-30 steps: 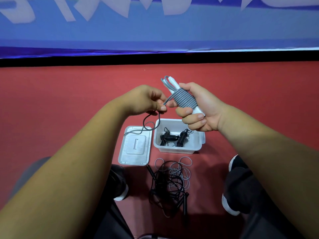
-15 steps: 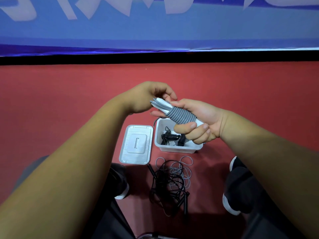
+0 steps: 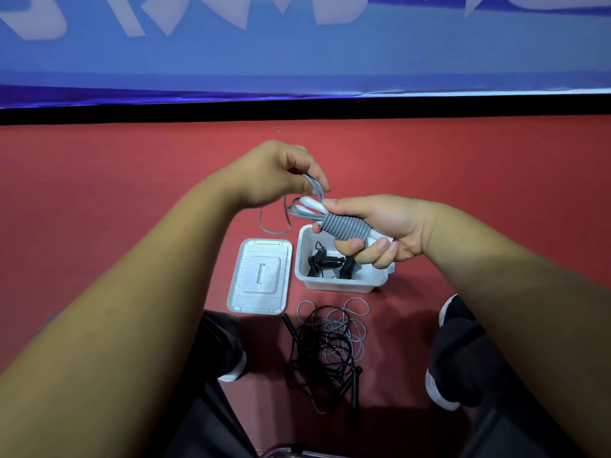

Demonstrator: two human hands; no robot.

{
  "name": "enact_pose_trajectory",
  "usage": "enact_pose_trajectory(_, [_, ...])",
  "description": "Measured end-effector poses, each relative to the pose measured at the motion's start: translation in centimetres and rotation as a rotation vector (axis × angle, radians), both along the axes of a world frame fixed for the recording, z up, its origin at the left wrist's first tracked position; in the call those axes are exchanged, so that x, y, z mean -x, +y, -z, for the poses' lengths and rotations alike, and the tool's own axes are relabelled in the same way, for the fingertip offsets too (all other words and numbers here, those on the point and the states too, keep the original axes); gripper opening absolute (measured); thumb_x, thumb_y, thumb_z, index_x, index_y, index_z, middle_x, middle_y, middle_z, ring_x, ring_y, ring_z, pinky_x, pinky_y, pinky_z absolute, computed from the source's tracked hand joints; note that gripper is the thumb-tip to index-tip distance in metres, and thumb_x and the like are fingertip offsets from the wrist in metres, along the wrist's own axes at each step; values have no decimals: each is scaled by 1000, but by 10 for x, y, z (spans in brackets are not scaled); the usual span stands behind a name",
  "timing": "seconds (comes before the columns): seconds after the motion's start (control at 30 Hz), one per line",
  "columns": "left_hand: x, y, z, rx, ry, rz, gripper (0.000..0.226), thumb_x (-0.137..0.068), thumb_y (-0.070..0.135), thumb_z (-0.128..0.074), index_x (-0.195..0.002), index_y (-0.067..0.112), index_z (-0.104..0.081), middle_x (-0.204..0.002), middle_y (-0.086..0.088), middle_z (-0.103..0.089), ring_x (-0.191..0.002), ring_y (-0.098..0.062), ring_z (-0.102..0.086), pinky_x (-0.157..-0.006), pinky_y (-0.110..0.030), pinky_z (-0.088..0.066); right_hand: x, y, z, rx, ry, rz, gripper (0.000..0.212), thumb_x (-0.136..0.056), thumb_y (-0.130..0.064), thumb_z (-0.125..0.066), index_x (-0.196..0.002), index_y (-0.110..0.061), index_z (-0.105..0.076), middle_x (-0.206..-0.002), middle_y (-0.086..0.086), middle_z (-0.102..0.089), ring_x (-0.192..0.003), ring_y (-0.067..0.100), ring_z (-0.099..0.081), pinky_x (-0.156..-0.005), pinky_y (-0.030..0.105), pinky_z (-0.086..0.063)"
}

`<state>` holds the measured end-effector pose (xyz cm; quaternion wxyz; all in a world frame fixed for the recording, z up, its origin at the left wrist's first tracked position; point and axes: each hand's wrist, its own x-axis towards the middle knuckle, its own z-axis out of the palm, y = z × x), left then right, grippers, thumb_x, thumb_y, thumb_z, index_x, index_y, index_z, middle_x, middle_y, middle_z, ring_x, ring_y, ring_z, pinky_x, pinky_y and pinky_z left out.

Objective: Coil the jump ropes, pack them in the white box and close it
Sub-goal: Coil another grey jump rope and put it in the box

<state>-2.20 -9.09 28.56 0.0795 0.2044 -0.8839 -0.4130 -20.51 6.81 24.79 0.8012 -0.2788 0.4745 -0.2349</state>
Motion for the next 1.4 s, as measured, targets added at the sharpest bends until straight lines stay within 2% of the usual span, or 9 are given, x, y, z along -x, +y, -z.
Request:
enact_pose_trajectory(0.1, [1,-1,-4,105,27,-38,25,-85,4,-79,-96,26,-83,-93,4,-70,-84,-11,-68,-78,-20,-50,-1,-2,-2,1,77,94,46,-98,-69,-52,-113,-27,-64,-72,0,-41,-41,5,-22,-38,11,-15])
enact_pose_trajectory(0.3, [0,-3,0,205,-62,-47,26,-88,22,-83,-113,30,-81,-94,7,-68,-86,-10,-67,-80,-23,-51,1,-9,8,-8,184,345,55,-99,-75,-49,-118,-25,-61,-72,1,-47,-47,8,-29,-38,14,-21])
enact_pose_trajectory(0.43, [1,-3,7,44,-75,-166,18,-93,16,-78,-108,26,-80,-82,2,-74,-65,-14,-68,-66,-30,-60,1,-11,12,-1,217,468,57,-99,-76,-48,-119,-23,-60,-69,1,-51,-49,10,-37,-40,16,-30])
enact_pose_trajectory(0.53, [3,0,13,-10,-85,-181,6,-100,15,-69,-97,17,-74,-65,7,-66,-56,-11,-58,-59,-30,-52,1,-13,11,-2,214,535,54,-100,-72,-52,-118,-22,-63,-68,1,-55,-51,13,-50,-42,22,-46])
enact_pose_trajectory(0.63, [4,3,17,-92,-64,-178,19,-106,24,-59,-96,14,-72,-74,8,-71,-59,-10,-52,-59,-28,-47,3,-14,10,-5,193,606,48,-103,-62,-55,-118,-17,-66,-69,3,-60,-60,17,-66,-47,27,-56])
enact_pose_trajectory(0.8, [6,2,21,-103,-69,-202,26,-109,32,-54,-106,17,-74,-93,0,-78,-66,-12,-52,-61,-30,-47,2,-14,6,-1,177,711,39,-104,-50,-56,-105,-13,-69,-75,1,-64,-62,15,-69,-38,20,-44])
enact_pose_trajectory(1.03, [10,5,23,-243,15,-245,33,-111,31,-50,-108,10,-75,-82,0,-70,-64,-12,-51,-57,-27,-45,0,-17,3,28,63,798,28,-102,-36,-48,-97,-11,-60,-72,1,-55,-46,8,-40,-33,14,-20])
enact_pose_trajectory(1.23, [7,3,24,-316,7,-239,26,-109,24,-54,-112,14,-78,-80,-1,-59,-67,-16,-56,-59,-27,-48,-2,-17,1,33,39,799,31,-104,-38,-50,-100,-10,-61,-79,3,-58,-49,8,-42,-32,16,-22])
enact_pose_trajectory(1.4, [2,1,23,-338,1,-204,23,-106,9,-58,-123,11,-73,-94,-7,-67,-74,-16,-67,-63,-26,-55,-1,-17,1,30,58,796,42,-105,-55,-53,-105,-14,-61,-82,2,-68,-51,8,-45,-33,16,-26])
